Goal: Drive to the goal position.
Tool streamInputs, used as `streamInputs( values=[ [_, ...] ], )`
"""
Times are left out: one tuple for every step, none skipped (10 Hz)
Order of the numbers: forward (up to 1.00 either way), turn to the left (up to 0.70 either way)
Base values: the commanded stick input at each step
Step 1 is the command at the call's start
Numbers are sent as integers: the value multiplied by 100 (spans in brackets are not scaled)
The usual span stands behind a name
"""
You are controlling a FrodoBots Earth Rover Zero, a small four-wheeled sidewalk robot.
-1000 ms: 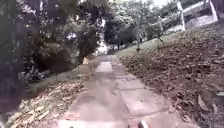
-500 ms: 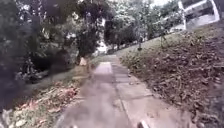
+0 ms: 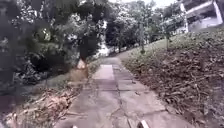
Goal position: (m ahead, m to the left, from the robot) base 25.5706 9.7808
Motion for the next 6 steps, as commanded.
streamInputs(
  values=[
    [85, 0],
    [85, -15],
    [85, -28],
    [85, 0],
    [85, 0],
    [85, 0]
  ],
)
